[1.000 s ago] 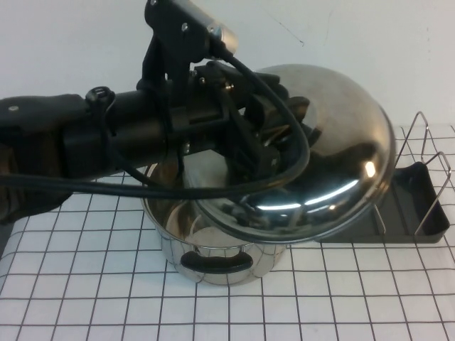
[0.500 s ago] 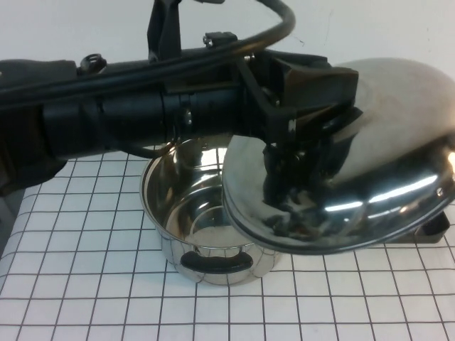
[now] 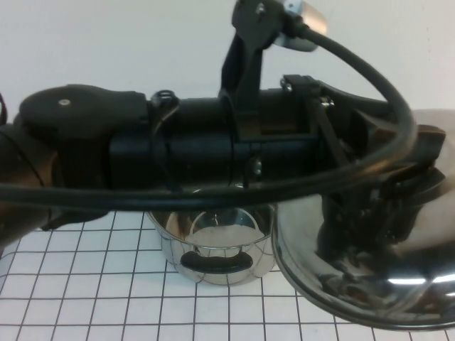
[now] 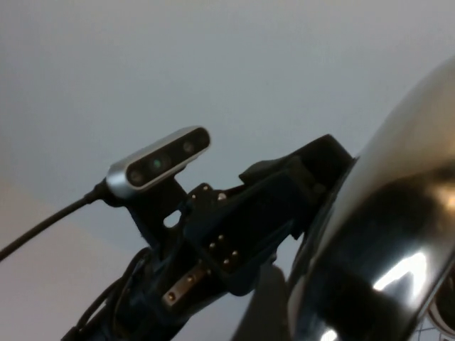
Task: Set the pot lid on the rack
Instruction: Hand over the pot lid
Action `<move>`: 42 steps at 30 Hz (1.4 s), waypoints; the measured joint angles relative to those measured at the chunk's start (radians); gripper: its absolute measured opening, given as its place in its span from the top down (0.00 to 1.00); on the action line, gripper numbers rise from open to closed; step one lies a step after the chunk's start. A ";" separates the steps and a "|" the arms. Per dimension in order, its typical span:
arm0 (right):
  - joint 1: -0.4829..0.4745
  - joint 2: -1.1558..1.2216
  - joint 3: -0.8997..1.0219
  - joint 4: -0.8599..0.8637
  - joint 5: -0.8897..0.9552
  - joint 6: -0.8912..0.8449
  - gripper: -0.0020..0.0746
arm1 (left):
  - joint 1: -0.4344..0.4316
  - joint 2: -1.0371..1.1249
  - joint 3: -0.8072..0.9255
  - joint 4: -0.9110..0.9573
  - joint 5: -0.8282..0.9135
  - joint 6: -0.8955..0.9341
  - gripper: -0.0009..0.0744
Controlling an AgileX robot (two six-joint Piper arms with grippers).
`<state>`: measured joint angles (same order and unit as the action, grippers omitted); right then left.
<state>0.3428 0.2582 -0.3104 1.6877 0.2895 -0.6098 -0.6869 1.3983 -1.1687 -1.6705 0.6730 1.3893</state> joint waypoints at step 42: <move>0.002 0.386 -0.276 0.033 -0.133 -0.643 0.95 | -0.018 -0.039 -0.011 0.398 -0.062 -0.195 0.81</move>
<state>0.3449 0.6446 -0.5869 1.7202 0.1566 -1.2528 -0.7054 1.3594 -1.1796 -1.2722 0.6111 1.1947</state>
